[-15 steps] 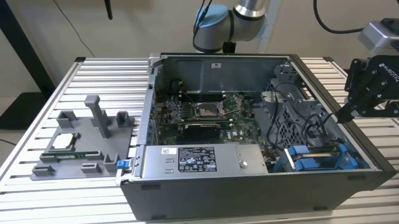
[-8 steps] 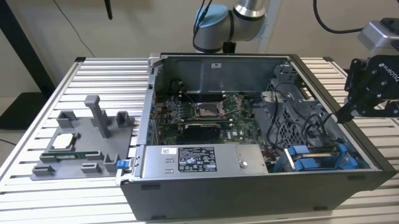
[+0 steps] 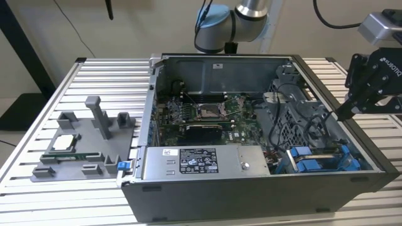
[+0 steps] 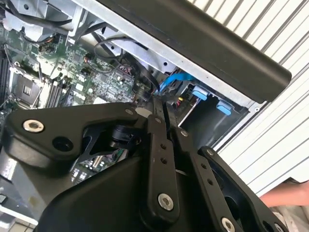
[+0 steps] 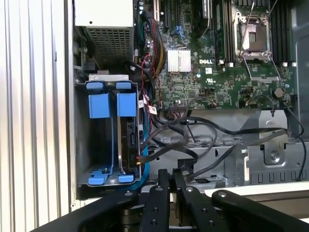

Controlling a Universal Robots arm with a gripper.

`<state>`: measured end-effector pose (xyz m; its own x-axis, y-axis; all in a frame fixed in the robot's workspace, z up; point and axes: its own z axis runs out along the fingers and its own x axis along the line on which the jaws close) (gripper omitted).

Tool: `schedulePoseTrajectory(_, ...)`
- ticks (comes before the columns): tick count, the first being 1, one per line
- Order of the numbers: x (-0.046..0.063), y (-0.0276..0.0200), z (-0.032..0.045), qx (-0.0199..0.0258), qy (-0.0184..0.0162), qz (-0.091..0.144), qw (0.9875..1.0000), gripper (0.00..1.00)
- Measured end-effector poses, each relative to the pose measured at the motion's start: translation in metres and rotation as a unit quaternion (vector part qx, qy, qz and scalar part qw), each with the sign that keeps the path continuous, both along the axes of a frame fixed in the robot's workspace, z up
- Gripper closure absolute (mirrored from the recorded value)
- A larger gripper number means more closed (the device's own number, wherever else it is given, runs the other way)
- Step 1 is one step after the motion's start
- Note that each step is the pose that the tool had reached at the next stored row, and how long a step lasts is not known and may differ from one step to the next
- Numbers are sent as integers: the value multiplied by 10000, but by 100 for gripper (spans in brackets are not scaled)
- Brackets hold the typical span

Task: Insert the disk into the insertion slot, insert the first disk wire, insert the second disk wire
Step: 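Insert the second disk wire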

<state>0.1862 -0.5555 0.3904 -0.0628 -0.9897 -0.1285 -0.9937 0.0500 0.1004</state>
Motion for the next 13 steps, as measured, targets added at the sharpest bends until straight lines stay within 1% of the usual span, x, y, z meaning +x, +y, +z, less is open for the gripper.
schedulePoseTrajectory(7,-134,0,133,3,0,-1,10000,100)
schedulePoseTrajectory(13,-275,1,218,5,0,-1,10000,100)
